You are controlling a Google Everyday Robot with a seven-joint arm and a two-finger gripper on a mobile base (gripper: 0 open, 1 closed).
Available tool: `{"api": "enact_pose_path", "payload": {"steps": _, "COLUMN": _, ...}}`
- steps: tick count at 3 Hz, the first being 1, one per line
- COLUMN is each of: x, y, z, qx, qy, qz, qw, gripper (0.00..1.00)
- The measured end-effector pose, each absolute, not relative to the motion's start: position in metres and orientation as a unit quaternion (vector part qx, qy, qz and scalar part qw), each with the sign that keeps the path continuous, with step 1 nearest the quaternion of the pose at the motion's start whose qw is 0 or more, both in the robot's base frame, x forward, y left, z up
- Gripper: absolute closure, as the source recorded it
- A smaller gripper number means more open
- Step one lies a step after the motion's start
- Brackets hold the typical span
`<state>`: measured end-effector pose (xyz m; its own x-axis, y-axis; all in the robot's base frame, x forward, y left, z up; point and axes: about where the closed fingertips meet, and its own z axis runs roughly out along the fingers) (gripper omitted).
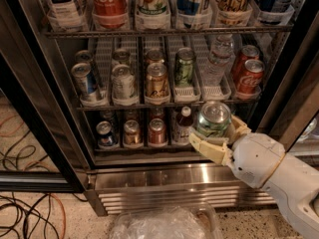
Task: Pick green can from middle shelf of fridge
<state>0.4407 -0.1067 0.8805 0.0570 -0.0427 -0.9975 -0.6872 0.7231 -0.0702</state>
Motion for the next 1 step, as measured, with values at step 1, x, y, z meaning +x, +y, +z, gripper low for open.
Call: {"api": "enact_pose_path", "payload": {"steps": 1, "x": 0.4407, "y": -0.1067, "z": 0.8805, "qx": -0.284, "qy": 0.643, "qz": 0.241, "qw": 0.669, "gripper": 1.0}}
